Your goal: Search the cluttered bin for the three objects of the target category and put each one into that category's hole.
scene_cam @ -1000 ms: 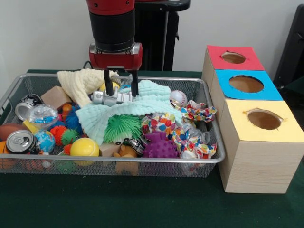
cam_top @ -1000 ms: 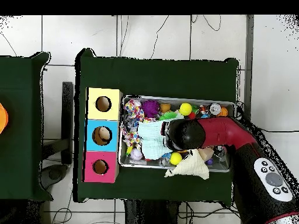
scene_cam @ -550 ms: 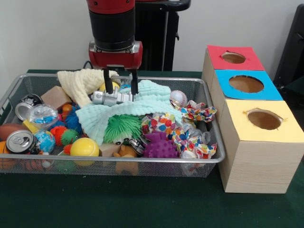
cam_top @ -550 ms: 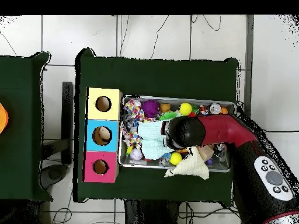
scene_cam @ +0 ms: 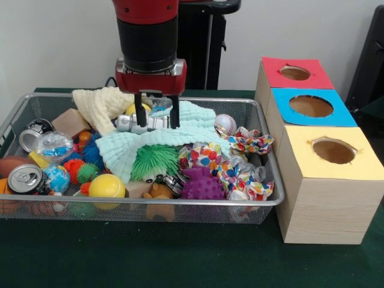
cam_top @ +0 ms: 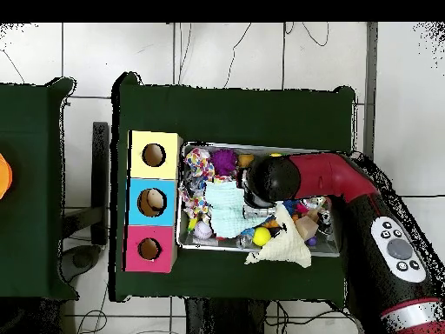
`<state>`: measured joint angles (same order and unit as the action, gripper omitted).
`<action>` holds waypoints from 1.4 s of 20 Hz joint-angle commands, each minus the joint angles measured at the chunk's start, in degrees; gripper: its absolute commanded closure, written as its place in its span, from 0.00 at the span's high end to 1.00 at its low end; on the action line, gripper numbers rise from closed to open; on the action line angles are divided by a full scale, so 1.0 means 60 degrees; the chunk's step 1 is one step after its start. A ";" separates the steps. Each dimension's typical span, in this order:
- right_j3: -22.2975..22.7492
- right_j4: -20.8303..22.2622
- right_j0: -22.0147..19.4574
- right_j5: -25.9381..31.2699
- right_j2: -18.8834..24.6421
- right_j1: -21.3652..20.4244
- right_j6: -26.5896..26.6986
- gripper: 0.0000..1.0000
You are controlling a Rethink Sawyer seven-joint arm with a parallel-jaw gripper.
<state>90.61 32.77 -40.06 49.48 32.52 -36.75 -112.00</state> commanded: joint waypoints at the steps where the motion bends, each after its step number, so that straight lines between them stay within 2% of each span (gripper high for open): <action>1: -0.1710 0.0104 0.0307 0.1095 0.0167 0.1215 0.1814 1.00; 6: -0.2357 0.0133 0.0488 0.1267 0.0046 0.1701 0.1872 1.00; 18: -0.3078 0.0172 0.0459 0.1508 0.0016 0.2192 0.2321 1.00; 28: -0.3159 0.0338 0.0429 0.1571 -0.0073 0.2297 0.2496 1.00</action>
<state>74.02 32.85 -36.90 52.47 32.51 -25.16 -112.00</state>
